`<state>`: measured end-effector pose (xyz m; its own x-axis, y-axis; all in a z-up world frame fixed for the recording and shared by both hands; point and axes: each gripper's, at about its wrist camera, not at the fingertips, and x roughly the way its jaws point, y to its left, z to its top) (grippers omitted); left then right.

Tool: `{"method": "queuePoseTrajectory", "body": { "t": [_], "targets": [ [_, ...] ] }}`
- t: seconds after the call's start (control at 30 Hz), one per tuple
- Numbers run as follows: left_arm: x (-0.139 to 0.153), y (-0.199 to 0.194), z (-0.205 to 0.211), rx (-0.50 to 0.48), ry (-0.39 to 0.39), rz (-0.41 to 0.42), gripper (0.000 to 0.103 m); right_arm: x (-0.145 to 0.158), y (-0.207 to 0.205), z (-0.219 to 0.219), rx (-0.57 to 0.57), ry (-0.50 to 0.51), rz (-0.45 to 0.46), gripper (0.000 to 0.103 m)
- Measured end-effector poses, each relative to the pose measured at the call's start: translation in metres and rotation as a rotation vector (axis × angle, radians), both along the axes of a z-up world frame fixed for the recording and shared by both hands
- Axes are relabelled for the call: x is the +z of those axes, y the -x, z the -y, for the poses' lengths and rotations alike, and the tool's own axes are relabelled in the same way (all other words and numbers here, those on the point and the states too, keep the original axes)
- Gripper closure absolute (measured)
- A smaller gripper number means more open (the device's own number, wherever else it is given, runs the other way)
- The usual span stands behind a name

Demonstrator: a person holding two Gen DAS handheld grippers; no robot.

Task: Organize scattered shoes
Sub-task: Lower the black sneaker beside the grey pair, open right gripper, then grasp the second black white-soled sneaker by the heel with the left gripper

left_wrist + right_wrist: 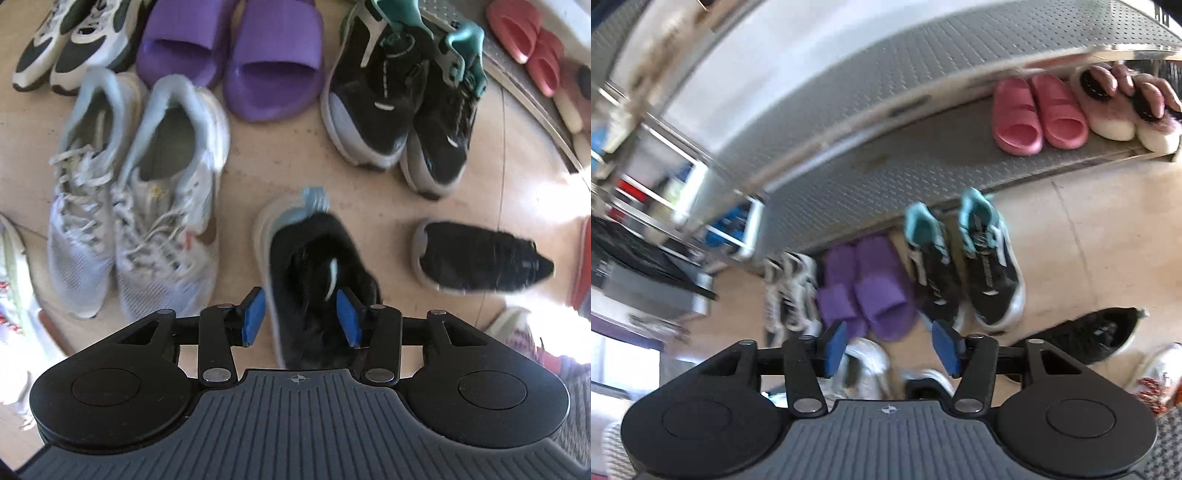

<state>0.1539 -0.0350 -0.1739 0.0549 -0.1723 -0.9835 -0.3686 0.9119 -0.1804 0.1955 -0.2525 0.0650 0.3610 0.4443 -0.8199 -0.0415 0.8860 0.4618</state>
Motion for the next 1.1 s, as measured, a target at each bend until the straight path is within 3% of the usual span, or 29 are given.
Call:
{"method": "queuePoseTrajectory", "body": {
  "t": [0.17,0.27,0.4,0.53,0.57,0.63,0.7,0.73,0.87,1.0,1.1],
  "targets": [
    [-0.029,-0.006,0.012,-0.026,-0.082,-0.045,0.068,0.007,0.004,0.009,-0.014,-0.048,0.003,0.035],
    [-0.04,-0.009,0.023,-0.111,-0.16,-0.03,0.089,0.011,0.006,0.015,-0.026,-0.06,0.004,0.033],
    [-0.032,-0.016,0.029,-0.245,-0.251,0.036,0.092,0.008,0.006,0.023,-0.055,-0.066,-0.005,0.033],
    [-0.018,-0.037,0.032,-0.453,-0.375,0.107,0.093,0.009,0.007,0.026,-0.074,-0.072,0.002,0.03],
    [-0.02,-0.044,0.03,-0.48,-0.38,0.082,0.09,0.009,0.006,0.026,-0.076,-0.068,0.006,0.03],
    [-0.02,-0.056,0.025,-0.494,-0.384,0.043,0.071,0.007,0.005,0.026,-0.079,-0.058,0.001,0.027],
    [-0.008,-0.059,0.021,-0.462,-0.427,0.072,0.039,0.005,0.003,0.028,-0.091,-0.051,-0.005,0.026],
    [0.003,-0.057,0.02,-0.46,-0.434,0.111,0.034,0.005,0.002,0.031,-0.108,-0.051,-0.007,0.026],
    [0.031,-0.043,0.03,-0.497,-0.446,0.197,0.03,0.01,-0.001,0.054,-0.193,-0.059,0.009,0.024],
    [0.041,-0.03,0.07,-0.597,-0.279,0.23,0.03,0.019,-0.001,0.088,-0.311,-0.071,0.044,0.018],
    [0.039,-0.028,0.118,-0.754,-0.24,0.26,0.025,0.017,0.002,0.112,-0.409,-0.104,0.027,0.018]
  ]
}}
